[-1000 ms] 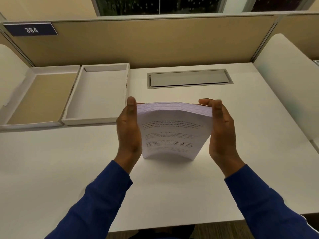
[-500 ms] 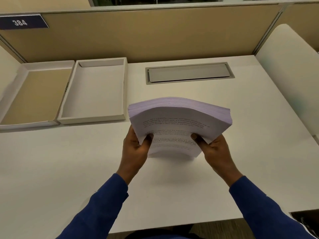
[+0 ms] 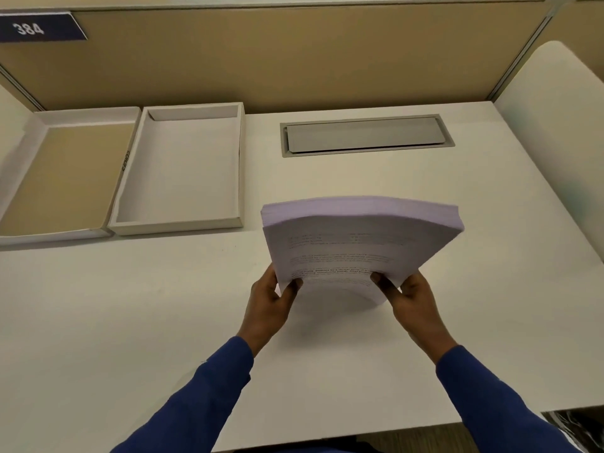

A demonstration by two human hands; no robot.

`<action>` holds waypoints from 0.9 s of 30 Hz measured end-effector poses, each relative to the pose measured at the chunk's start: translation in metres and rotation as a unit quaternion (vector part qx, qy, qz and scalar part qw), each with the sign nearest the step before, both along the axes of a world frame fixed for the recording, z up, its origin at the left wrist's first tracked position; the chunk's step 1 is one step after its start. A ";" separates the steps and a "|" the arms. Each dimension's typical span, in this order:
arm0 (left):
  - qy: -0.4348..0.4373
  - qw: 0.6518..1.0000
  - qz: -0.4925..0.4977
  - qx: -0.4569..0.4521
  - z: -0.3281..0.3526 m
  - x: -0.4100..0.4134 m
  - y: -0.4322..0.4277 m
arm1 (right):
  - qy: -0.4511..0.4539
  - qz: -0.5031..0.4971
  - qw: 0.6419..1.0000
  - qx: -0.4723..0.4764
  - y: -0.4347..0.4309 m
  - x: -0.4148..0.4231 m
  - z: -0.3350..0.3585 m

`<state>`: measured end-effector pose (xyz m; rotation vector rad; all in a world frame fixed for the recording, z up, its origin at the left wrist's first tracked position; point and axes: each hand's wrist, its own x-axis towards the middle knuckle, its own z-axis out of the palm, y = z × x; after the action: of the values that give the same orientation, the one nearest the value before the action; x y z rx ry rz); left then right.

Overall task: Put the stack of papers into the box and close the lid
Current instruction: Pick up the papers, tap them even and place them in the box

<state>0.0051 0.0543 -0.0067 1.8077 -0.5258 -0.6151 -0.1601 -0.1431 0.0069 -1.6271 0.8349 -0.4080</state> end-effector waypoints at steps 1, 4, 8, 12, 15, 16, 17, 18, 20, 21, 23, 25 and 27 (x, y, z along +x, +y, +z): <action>0.004 1.000 0.002 -0.005 0.001 0.002 0.000 | -0.004 -0.001 1.000 -0.001 0.000 0.002 0.002; 0.016 1.000 -0.002 -0.014 0.007 0.007 0.004 | -0.019 0.008 1.000 -0.007 0.002 0.009 0.010; 0.027 0.999 -0.014 -0.012 0.013 0.019 0.010 | -0.030 -0.003 0.999 0.025 0.005 0.029 0.022; 0.025 1.000 -0.003 0.001 0.023 0.036 0.016 | -0.011 -0.012 0.999 0.037 0.013 0.060 0.030; 0.070 0.997 0.026 0.007 0.034 0.056 0.023 | 0.005 -0.015 0.999 0.052 0.019 0.090 0.032; 0.101 0.994 0.041 0.008 0.037 0.065 0.026 | 0.010 -0.016 0.998 0.063 0.022 0.102 0.033; 0.134 0.990 0.053 0.008 0.039 0.074 0.030 | 0.013 -0.016 0.997 0.078 0.025 0.113 0.034; 0.160 0.985 0.064 0.009 0.041 0.084 0.034 | 0.015 -0.014 0.996 0.091 0.028 0.125 0.034; 0.191 0.978 0.084 0.007 0.044 0.107 0.045 | 0.018 -0.005 0.993 0.117 0.035 0.150 0.036; 0.197 0.976 0.096 0.005 0.046 0.119 0.050 | 0.020 0.002 0.991 0.129 0.039 0.164 0.037; 0.191 0.974 0.121 0.003 0.049 0.143 0.059 | 0.020 0.022 0.987 0.156 0.044 0.191 0.039; 0.182 0.973 0.141 -0.003 0.049 0.169 0.068 | 0.019 0.041 0.981 0.191 0.048 0.220 0.041; 0.184 0.970 0.161 -0.015 0.047 0.196 0.076 | 0.026 0.056 0.976 0.210 0.052 0.248 0.042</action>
<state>0.2012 0.1301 0.0403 1.6498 0.0104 -0.6906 0.0877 -0.0909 0.0487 -1.2864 0.8020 -0.0991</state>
